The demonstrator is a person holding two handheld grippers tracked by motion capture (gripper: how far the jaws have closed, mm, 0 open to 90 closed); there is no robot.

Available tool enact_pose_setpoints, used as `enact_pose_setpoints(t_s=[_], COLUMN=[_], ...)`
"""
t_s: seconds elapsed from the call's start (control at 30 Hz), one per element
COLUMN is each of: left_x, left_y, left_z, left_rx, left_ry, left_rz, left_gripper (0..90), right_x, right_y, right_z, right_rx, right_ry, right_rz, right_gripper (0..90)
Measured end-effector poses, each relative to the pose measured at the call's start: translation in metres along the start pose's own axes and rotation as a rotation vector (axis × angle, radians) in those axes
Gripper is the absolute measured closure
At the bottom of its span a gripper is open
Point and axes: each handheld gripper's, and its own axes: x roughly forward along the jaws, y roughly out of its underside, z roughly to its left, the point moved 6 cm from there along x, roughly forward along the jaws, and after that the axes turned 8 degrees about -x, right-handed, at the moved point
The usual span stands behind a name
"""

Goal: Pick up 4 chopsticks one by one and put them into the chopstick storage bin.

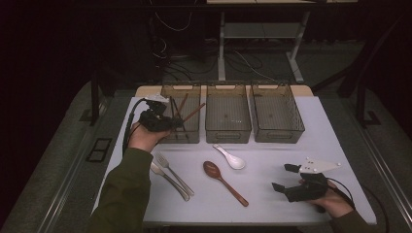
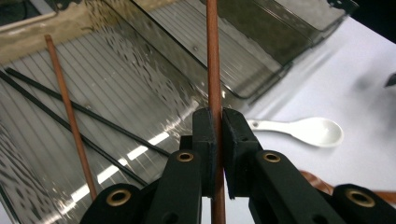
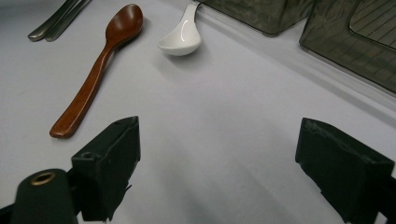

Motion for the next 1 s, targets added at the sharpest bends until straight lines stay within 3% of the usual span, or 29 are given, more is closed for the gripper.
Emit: enact_pose_setpoints(t_s=[0.53,1.0], left_x=[0.019,0.048], left_y=[-0.046,-0.059], left_z=[0.026,0.053], left_rx=[-0.031,-0.087], left_ry=[-0.083,-0.167], left_rz=[-0.038,-0.047], left_gripper=[83.3,83.3], right_x=[0.0,-0.001], right_y=[0.0,0.0], right_z=[0.0,0.0], right_rx=[0.0,0.001], right_ry=[-0.001,-0.002], right_rz=[-0.001,-0.004], right_gripper=[13.9,13.9])
